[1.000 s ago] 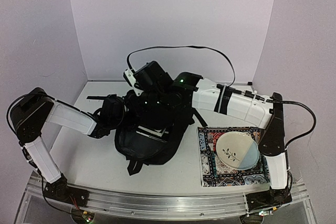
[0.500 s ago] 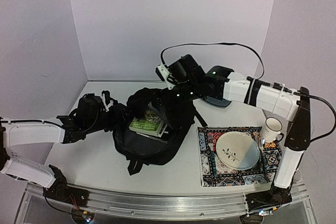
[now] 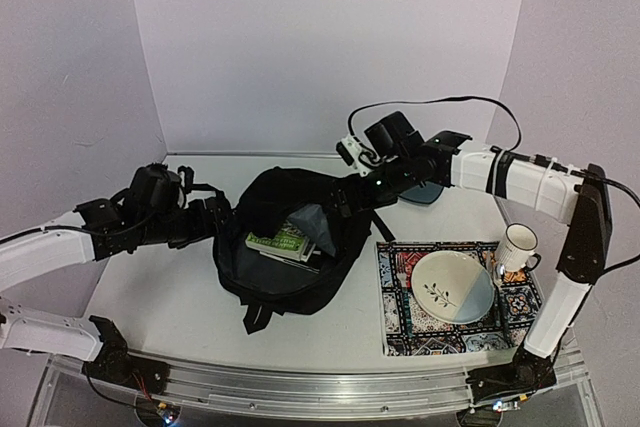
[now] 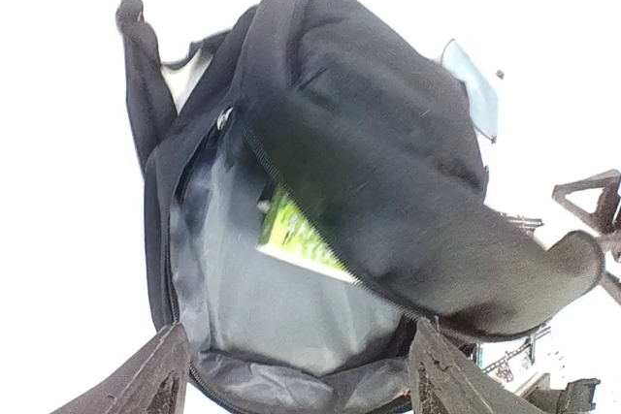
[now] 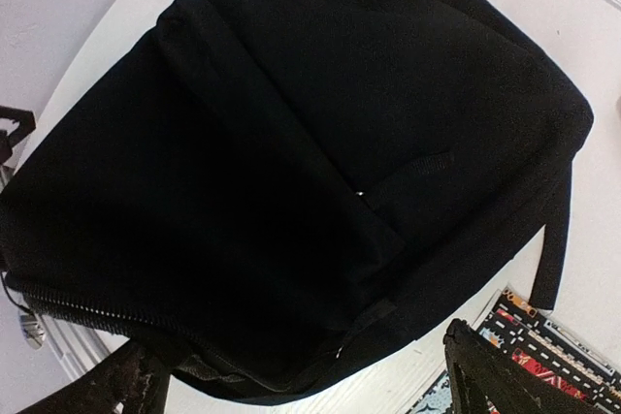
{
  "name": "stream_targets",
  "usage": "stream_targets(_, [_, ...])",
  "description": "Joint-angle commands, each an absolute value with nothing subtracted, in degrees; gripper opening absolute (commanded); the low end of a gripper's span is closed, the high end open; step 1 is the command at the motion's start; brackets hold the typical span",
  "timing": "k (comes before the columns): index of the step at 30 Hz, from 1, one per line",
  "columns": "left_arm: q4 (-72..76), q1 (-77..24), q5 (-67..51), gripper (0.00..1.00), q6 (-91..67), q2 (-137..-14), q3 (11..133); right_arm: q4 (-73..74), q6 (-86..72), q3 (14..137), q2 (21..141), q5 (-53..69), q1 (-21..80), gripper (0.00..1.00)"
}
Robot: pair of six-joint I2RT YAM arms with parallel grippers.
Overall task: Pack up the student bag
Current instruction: Place the largest pocket of the student bag, then hold the largest pocket of the student bag.
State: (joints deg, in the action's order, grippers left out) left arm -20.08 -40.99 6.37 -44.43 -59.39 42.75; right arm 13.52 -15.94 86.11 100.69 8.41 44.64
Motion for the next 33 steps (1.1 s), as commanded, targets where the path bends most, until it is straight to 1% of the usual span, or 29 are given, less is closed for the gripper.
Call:
stream_targets(1, [-25.48, -41.22, 7.78, 0.80, -38.29, -63.24, 52.80, 12.23, -19.42, 82.95, 94.59, 17.08, 40.40, 0.98])
stream_targets(7, [-28.44, -41.23, 4.47, 0.80, -35.77, -70.69, 61.26, 2.96, -23.11, 77.51, 90.00, 26.62, 37.26, 0.98])
stream_targets(9, [-28.41, -41.27, 2.32, 0.80, -35.69, -72.65, 63.53, 2.63, -23.97, 76.91, 89.76, 24.99, 36.84, 0.98])
stream_targets(12, [-28.35, -41.35, -1.20, 0.78, -35.31, -75.33, 66.09, 3.18, -28.70, 76.20, 91.82, 19.10, 35.47, 0.97])
stream_targets(15, [-28.30, -42.24, -3.02, 0.74, -34.52, -77.89, 68.07, 3.55, -32.80, 75.69, 95.14, 16.31, 34.65, 0.92])
stream_targets(18, [-28.34, -44.38, -3.30, 0.69, -33.53, -80.88, 70.44, 3.39, -35.54, 76.10, 98.37, 14.51, 34.54, 0.89])
stream_targets(23, [-27.89, -48.45, -3.74, 0.63, -32.99, -87.18, 75.73, 2.69, -39.03, 76.85, 103.76, 12.78, 34.47, 0.85])
stream_targets(27, [-26.52, -50.48, -6.25, 0.60, -33.03, -92.66, 79.89, 0.21, -42.57, 76.31, 107.13, 13.04, 34.28, 0.82])
stream_targets(33, [-23.04, -51.05, -11.46, 0.56, -35.53, -99.28, 81.38, -5.44, -46.52, 75.66, 111.75, 16.59, 34.33, 0.81])
